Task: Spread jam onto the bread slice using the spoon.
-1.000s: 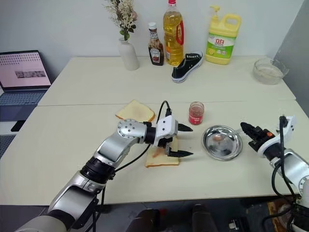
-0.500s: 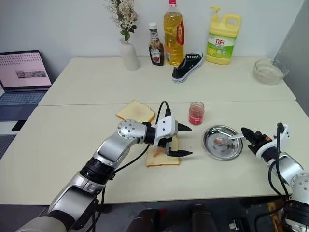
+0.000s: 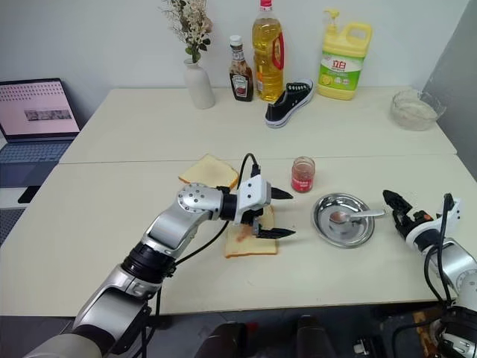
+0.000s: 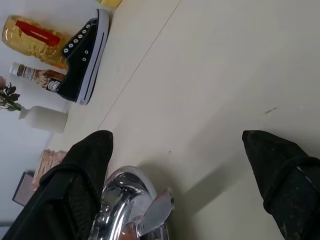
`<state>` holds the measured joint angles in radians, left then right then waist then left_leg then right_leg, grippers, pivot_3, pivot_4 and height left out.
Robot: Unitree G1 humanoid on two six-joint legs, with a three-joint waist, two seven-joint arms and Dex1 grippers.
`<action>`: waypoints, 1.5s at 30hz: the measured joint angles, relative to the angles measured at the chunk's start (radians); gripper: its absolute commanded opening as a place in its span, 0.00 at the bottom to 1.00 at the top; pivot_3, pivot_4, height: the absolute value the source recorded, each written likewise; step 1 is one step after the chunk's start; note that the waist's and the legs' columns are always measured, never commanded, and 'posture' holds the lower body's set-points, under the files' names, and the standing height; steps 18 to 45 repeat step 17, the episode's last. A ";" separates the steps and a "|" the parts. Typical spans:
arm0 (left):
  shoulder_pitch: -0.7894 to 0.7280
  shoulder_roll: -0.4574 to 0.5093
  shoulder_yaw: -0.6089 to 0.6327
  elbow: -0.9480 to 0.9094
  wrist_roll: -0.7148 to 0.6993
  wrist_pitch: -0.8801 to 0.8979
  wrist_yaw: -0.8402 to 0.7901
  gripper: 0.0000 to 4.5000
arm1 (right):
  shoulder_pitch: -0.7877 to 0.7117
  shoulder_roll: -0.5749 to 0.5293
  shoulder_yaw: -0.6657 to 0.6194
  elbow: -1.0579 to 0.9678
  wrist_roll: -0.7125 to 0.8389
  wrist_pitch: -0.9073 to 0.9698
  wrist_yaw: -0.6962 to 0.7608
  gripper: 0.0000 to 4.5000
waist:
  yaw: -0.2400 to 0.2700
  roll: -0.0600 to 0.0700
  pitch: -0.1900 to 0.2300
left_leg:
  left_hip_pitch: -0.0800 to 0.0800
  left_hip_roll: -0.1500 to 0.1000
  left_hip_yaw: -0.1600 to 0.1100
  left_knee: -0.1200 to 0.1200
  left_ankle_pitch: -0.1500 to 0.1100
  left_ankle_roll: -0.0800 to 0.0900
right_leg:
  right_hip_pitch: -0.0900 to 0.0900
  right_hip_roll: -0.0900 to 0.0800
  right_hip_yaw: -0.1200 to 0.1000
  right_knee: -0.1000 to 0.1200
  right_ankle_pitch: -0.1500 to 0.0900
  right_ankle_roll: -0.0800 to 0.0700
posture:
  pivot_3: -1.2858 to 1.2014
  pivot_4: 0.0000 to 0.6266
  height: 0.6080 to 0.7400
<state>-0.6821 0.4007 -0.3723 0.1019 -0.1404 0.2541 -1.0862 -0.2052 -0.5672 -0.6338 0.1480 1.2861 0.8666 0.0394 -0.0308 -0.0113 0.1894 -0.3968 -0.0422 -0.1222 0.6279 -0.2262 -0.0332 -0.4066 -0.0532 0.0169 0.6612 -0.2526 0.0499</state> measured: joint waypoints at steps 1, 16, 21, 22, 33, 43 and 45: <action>0.007 0.013 0.009 -0.003 -0.004 0.002 -0.008 1.00 | 0.002 -0.019 -0.004 -0.010 -0.012 0.003 0.000 0.99 | 0.000 0.000 0.000 | 0.000 0.000 0.000 0.000 0.000 0.000 | 0.000 0.000 0.000 0.000 0.000 0.000 | 0.52 0.24 1.00; 0.131 0.514 0.378 0.007 -0.160 0.177 -0.167 1.00 | 0.063 -0.609 0.387 -0.617 -0.375 0.014 0.576 0.99 | -0.006 0.000 0.002 | -0.001 0.003 -0.001 0.000 0.000 0.000 | 0.000 -0.001 -0.002 -0.003 0.000 0.001 | 0.52 0.24 1.00; 0.141 0.524 0.381 0.007 -0.161 0.178 -0.170 1.00 | 0.062 -0.618 0.415 -0.629 -0.402 0.004 0.612 0.99 | -0.002 0.000 0.002 | -0.002 0.002 -0.001 0.000 0.000 0.000 | 0.000 -0.002 -0.002 -0.004 0.000 0.002 | 0.52 0.24 1.00; 0.141 0.524 0.381 0.007 -0.161 0.178 -0.170 1.00 | 0.062 -0.618 0.415 -0.629 -0.402 0.004 0.612 0.99 | -0.002 0.000 0.002 | -0.002 0.002 -0.001 0.000 0.000 0.000 | 0.000 -0.002 -0.002 -0.004 0.000 0.002 | 0.52 0.24 1.00; 0.141 0.524 0.381 0.007 -0.161 0.178 -0.170 1.00 | 0.062 -0.618 0.415 -0.629 -0.402 0.004 0.612 0.99 | -0.002 0.000 0.002 | -0.002 0.002 -0.001 0.000 0.000 0.000 | 0.000 -0.002 -0.002 -0.004 0.000 0.002 | 0.52 0.24 1.00; 0.141 0.524 0.381 0.007 -0.161 0.178 -0.170 1.00 | 0.062 -0.618 0.415 -0.629 -0.402 0.004 0.612 0.99 | -0.002 0.000 0.002 | -0.002 0.002 -0.001 0.000 0.000 0.000 | 0.000 -0.002 -0.002 -0.004 0.000 0.002 | 0.52 0.24 1.00; 0.141 0.524 0.381 0.007 -0.161 0.178 -0.170 1.00 | 0.062 -0.618 0.415 -0.629 -0.402 0.004 0.612 0.99 | -0.002 0.000 0.002 | -0.002 0.002 -0.001 0.000 0.000 0.000 | 0.000 -0.002 -0.002 -0.004 0.000 0.002 | 0.52 0.24 1.00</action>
